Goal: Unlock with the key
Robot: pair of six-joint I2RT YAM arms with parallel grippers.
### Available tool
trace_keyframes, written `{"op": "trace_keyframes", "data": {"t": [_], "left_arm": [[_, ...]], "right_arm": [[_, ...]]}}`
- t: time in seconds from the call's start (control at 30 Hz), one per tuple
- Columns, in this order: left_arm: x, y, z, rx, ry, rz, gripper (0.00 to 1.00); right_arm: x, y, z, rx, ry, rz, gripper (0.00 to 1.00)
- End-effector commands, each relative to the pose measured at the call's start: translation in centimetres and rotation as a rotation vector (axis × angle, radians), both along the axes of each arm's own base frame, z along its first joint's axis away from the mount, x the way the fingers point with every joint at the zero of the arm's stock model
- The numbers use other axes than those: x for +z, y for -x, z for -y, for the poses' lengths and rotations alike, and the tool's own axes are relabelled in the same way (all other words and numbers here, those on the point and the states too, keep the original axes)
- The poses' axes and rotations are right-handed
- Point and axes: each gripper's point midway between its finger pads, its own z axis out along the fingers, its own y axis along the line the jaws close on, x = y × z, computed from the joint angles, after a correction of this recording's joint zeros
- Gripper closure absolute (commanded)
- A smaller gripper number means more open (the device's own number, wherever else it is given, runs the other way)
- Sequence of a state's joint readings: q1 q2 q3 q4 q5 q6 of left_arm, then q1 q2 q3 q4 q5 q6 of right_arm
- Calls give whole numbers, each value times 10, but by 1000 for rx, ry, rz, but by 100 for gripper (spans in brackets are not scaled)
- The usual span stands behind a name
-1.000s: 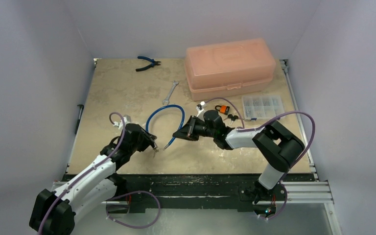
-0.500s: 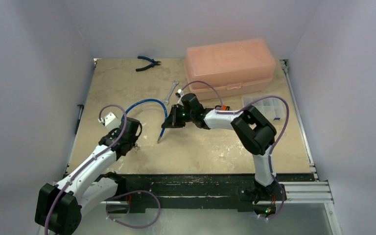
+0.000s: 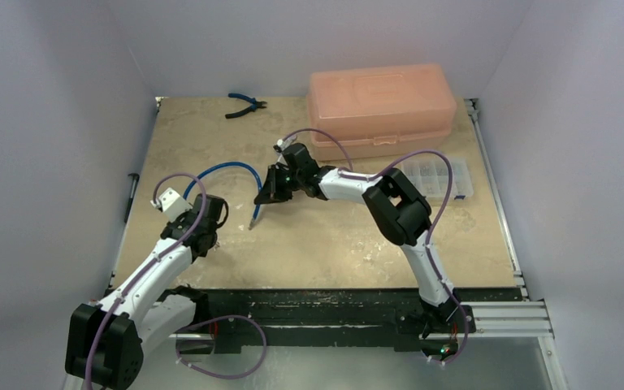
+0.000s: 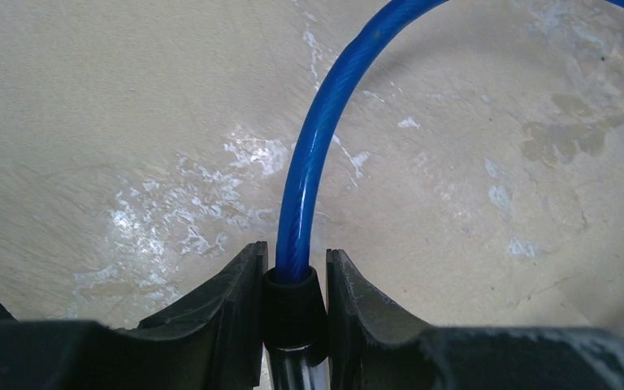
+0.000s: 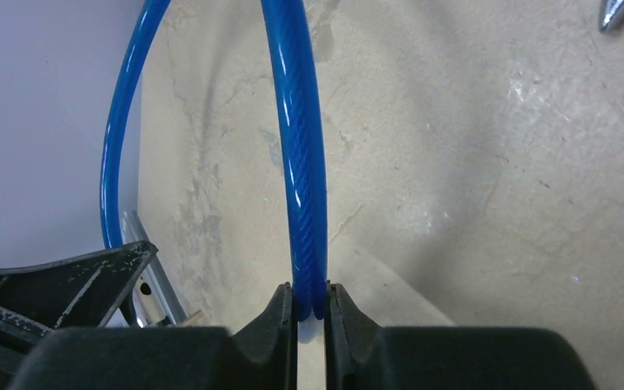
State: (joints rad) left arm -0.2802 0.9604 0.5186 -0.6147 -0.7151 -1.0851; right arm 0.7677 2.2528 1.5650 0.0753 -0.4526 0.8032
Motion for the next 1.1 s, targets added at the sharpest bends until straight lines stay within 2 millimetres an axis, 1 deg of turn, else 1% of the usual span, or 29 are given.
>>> {"op": "trace_keyframes", "data": {"t": [0.0,0.07,0.17,0.23,0.33,0.43,0.5,0.53,0.57,0.63,0.73,0.77,0.8,0.9,0.93,1.0,1.07], "left_arm": [[7,-7,-16,76,-25,45,100],[6,-9,-13,69,-6,51,100],[3,-7,-13,78,3,55,100],[3,-4,-15,88,-1,59,100],[2,-2,-17,104,1,62,100],[-2,1,-18,127,10,51,100],[-7,2,-16,126,15,36,100],[-8,2,-16,125,18,32,100],[-9,3,-15,126,22,28,100],[-10,5,-15,129,28,27,94],[-10,7,-15,127,34,31,89],[-10,9,-15,129,36,33,85],[-9,10,-15,133,40,35,77],[-5,14,-15,146,52,34,45],[-2,14,-14,148,56,34,37],[4,15,-14,153,59,35,25],[11,17,-15,158,58,36,19]], "right_arm": [[24,-15,-17,13,-51,56,77],[30,-19,-21,16,-61,62,65],[42,-22,-24,16,-74,79,49],[47,-21,-24,13,-79,86,41],[52,-18,-20,8,-84,91,37],[61,-14,-15,4,-86,106,34],[69,-10,-10,0,-85,125,31],[79,-9,-7,-3,-91,142,31],[84,-6,-5,-3,-91,152,29],[95,-2,0,-9,-85,179,25],[108,2,12,-26,-59,222,19],[111,3,16,-36,-53,229,18],[116,4,20,-47,-50,241,16],[125,6,34,-71,-16,267,12],[128,7,38,-78,-2,277,11],[136,7,46,-97,13,303,8],[147,8,53,-108,23,328,7]]}}
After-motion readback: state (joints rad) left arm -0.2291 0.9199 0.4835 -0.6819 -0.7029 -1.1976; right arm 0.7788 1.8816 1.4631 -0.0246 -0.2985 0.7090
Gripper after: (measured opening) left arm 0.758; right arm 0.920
